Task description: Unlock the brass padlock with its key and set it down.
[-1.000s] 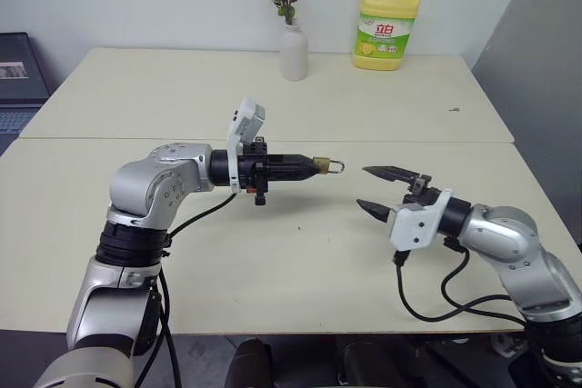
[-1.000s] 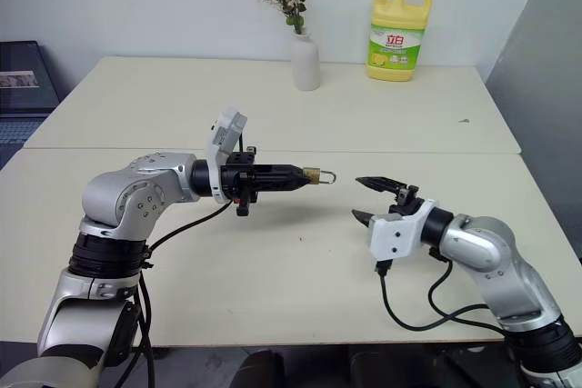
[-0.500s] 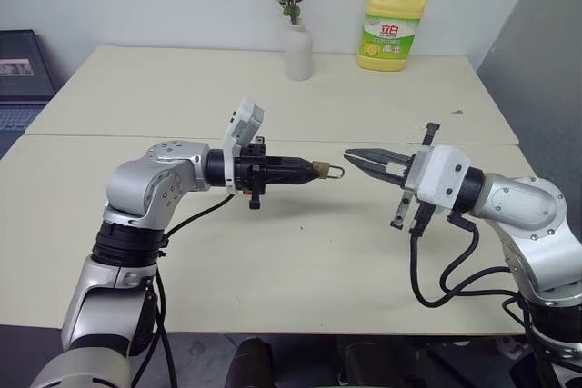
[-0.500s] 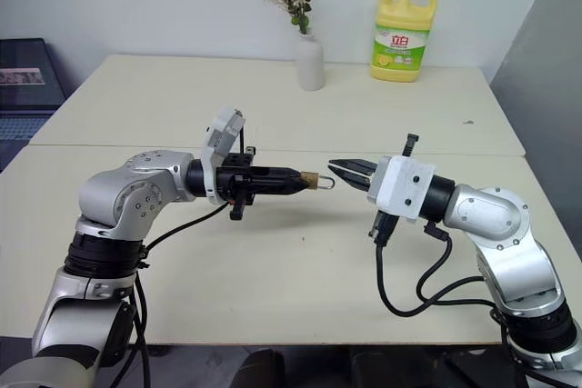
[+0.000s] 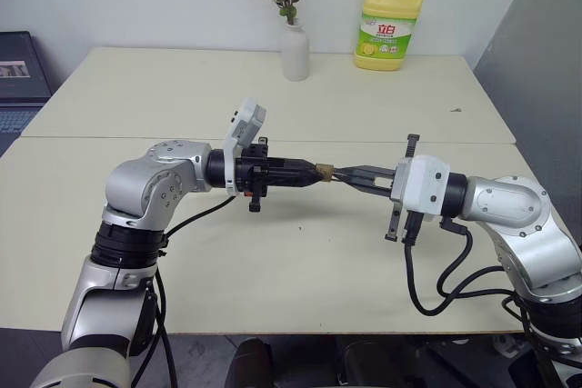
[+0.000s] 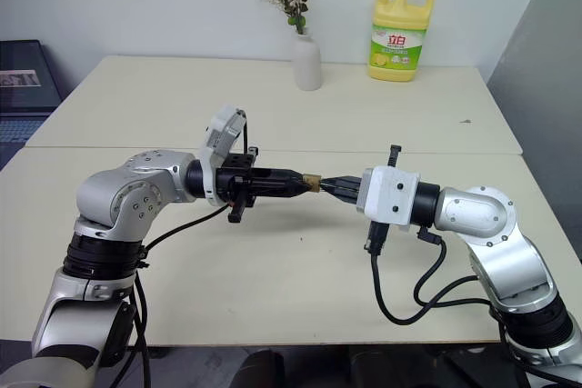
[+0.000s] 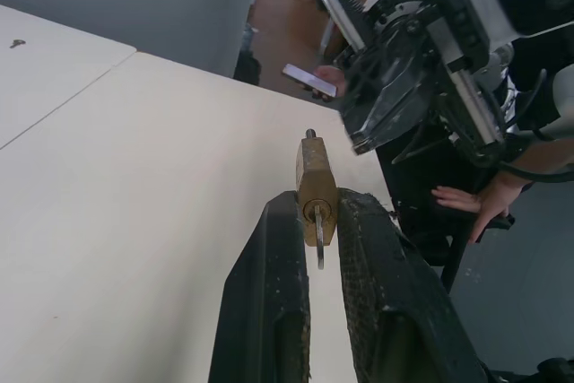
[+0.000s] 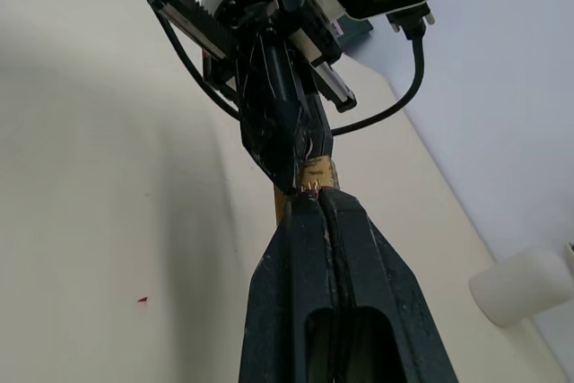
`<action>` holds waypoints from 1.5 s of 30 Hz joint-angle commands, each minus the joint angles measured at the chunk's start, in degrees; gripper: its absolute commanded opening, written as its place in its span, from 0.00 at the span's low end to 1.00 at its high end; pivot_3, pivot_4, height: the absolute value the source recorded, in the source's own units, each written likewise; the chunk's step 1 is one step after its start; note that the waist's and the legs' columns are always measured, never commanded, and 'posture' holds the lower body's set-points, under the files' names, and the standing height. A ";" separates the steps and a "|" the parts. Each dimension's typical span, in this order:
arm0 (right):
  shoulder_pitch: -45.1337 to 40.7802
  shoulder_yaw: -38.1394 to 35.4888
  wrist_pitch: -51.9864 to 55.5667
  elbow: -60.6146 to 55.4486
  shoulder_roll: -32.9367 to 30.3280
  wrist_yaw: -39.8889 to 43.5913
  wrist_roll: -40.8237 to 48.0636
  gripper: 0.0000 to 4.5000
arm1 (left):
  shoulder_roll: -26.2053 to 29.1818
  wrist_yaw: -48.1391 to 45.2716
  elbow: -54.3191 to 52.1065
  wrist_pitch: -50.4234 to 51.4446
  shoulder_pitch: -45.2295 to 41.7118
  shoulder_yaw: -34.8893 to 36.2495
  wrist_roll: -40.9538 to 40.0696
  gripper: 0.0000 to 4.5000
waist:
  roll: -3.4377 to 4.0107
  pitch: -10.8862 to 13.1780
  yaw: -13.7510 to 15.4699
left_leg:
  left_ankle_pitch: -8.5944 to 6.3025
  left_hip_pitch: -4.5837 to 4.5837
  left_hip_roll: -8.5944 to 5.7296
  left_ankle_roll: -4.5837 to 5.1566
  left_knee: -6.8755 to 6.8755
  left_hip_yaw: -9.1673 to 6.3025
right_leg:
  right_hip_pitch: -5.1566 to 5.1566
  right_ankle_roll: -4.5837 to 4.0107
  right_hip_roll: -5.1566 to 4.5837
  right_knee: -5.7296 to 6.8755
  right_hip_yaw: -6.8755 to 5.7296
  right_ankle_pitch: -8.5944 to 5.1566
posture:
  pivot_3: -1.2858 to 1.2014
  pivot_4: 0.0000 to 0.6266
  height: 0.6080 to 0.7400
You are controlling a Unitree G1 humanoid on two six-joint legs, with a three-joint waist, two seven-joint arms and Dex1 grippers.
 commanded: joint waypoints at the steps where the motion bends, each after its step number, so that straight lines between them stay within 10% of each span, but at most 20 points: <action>1: -0.52 -0.65 -1.16 -0.19 -0.91 0.22 -0.94 0.00 | 0.92 -1.02 -2.73 0.49 -0.06 1.53 -2.06 0.03 | 0.00 0.00 -0.01 | 0.00 0.00 0.00 0.00 0.00 0.00 | 0.00 0.00 0.00 0.00 0.01 0.00 | 0.52 0.24 1.00; 45: 2.34 0.30 -2.67 1.06 -2.09 7.30 1.59 0.00 | 2.67 -0.55 -4.17 2.81 1.36 3.10 -6.73 0.03 | 0.00 0.00 -0.08 | 0.00 0.00 0.00 0.00 0.00 0.00 | 0.00 0.02 0.00 -0.01 0.00 -0.01 | 0.52 0.24 1.00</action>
